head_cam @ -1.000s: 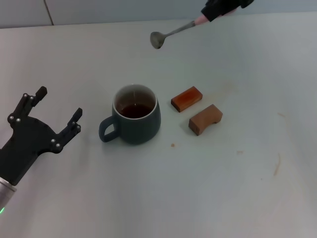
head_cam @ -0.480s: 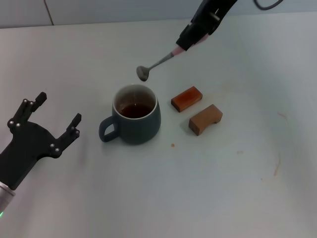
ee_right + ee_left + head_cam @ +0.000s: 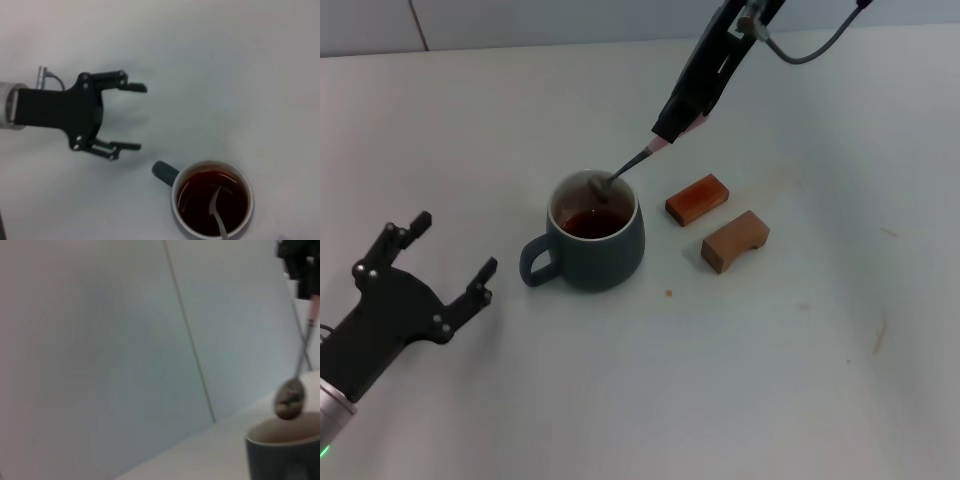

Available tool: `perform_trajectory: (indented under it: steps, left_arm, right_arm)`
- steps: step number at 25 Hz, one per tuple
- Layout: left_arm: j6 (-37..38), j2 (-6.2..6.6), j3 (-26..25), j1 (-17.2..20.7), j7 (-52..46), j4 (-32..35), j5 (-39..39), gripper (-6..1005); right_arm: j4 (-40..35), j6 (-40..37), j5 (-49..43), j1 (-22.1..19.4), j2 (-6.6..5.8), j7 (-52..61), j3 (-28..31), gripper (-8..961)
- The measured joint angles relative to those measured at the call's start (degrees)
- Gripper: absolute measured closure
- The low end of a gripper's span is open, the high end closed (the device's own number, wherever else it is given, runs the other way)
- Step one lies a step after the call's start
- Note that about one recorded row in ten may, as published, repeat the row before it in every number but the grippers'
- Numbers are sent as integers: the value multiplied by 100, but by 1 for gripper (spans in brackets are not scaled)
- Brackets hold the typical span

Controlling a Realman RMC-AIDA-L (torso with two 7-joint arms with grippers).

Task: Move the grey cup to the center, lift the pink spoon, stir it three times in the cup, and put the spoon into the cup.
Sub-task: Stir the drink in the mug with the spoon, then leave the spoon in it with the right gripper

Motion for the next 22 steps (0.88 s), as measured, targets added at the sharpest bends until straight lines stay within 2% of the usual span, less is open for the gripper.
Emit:
perform_trajectory:
  steps: [6, 17, 22]
  left_arm:
    - [-35, 16, 762, -54, -467, 367, 6, 149]
    - [-55, 0, 897, -88, -625, 482, 2, 150]
    - [-55, -3, 900, -87, -627, 465, 1, 150]
  right_arm:
    - [554, 322, -100, 215, 75, -129, -73, 838]
    - [1293, 863, -240, 432, 203, -259, -293, 838]
    - [1733, 1236, -292, 603, 320, -371, -381, 837]
